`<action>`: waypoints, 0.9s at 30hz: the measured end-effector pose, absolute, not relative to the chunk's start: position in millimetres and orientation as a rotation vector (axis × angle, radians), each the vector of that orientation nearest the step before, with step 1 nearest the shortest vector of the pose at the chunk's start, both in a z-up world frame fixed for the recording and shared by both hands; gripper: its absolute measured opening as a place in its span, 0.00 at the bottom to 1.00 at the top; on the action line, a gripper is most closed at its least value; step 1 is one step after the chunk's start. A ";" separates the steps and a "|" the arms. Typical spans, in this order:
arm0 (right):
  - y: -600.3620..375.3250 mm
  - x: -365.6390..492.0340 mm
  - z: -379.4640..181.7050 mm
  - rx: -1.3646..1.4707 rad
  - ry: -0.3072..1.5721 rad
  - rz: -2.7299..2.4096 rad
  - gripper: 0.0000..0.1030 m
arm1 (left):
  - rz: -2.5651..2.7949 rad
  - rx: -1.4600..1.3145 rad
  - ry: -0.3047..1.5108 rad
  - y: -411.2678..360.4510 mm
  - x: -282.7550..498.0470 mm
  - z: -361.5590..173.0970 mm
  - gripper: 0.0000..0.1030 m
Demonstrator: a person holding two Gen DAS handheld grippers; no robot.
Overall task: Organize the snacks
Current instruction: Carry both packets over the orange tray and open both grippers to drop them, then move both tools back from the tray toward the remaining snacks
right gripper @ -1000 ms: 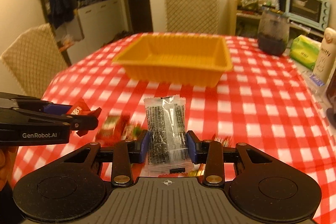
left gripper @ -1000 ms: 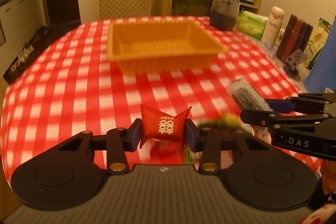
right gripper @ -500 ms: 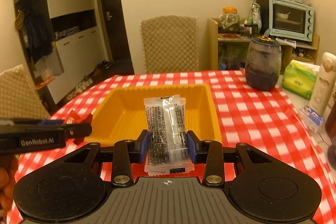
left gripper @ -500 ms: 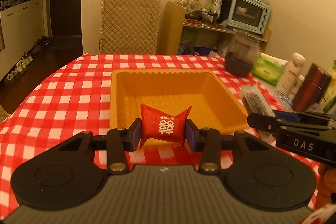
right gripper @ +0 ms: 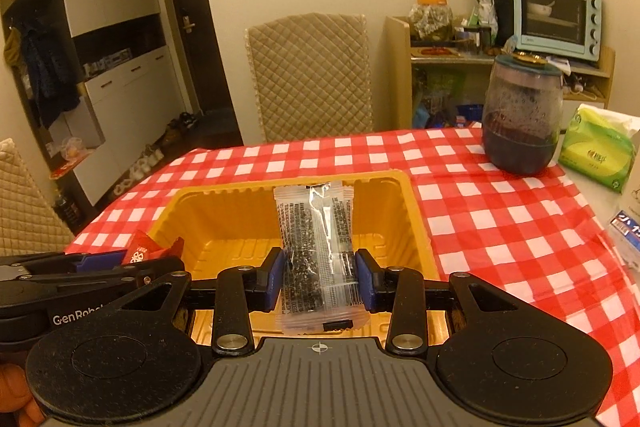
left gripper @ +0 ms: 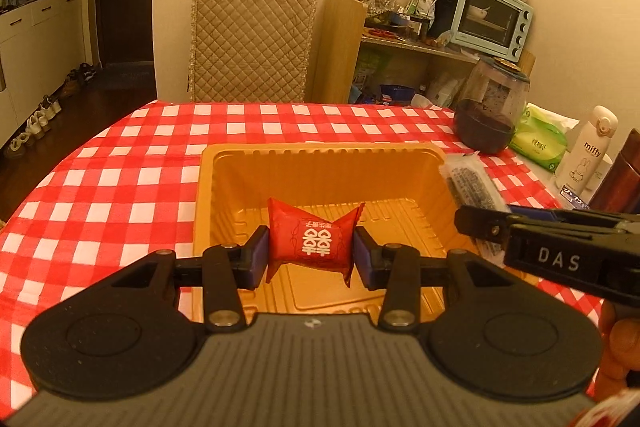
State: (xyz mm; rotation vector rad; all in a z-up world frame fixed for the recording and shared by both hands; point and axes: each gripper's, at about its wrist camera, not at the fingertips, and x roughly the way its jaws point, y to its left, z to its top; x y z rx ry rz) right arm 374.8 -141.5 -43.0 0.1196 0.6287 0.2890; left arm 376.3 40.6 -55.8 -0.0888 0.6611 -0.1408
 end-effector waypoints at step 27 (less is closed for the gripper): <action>-157.6 377.9 -42.5 0.238 0.549 0.267 0.60 | -0.087 -0.059 0.654 51.5 364.4 -57.3 0.62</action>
